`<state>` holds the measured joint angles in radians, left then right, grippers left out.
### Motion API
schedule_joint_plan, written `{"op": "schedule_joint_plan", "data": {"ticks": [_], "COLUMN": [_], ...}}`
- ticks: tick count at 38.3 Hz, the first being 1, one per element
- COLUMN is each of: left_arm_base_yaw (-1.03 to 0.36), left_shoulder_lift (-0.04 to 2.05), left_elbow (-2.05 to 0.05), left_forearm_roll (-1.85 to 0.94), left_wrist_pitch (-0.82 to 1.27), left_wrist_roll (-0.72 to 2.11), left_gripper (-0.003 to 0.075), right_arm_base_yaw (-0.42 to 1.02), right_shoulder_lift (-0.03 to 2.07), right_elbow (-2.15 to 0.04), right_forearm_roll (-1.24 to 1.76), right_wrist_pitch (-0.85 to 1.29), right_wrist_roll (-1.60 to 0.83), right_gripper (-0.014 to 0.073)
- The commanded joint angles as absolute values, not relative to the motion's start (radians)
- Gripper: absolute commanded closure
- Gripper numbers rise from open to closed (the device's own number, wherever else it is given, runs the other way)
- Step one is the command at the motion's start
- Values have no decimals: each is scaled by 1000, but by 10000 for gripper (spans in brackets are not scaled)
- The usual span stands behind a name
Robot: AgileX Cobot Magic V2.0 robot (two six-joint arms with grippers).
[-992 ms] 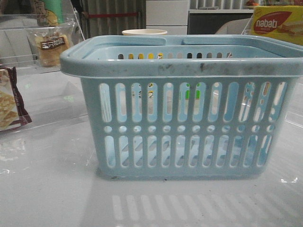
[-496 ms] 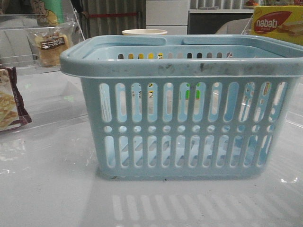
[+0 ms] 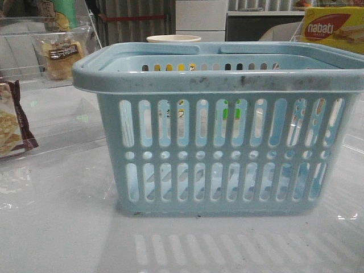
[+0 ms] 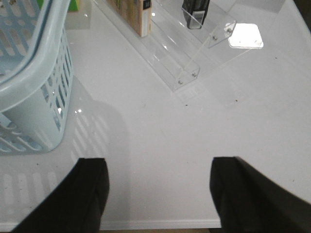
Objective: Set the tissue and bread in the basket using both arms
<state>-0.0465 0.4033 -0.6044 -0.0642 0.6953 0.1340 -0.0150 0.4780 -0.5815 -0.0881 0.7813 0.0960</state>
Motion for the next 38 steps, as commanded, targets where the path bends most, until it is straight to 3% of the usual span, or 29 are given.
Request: {"op": "schedule_joint_plan", "data": {"ticks": [1, 8, 22, 29, 38], "left_arm_base_yaw": [-48, -48, -48, -48, -48], "left_shoulder_lift": [419, 419, 419, 419, 419], "left_elbow": [-631, -631, -631, -631, -631], "left_forearm_roll": [-77, -77, -77, -77, -77], "left_wrist_pitch": [613, 613, 613, 613, 613], "left_wrist_roll": [130, 130, 130, 130, 130], "left_gripper": [176, 221, 318, 357, 412], "right_arm_base_yaw": [-24, -56, -210, -217, -217], "right_shoulder_lift": [575, 792, 1207, 1420, 1629], "right_elbow": [-648, -795, -1113, -1298, -1496], "right_forearm_roll": [-131, -224, -138, -34, -8], "right_wrist_pitch": [699, 689, 679, 754, 771], "right_wrist_roll": [94, 145, 138, -8, -28], "right_gripper": [41, 41, 43, 43, 43]}}
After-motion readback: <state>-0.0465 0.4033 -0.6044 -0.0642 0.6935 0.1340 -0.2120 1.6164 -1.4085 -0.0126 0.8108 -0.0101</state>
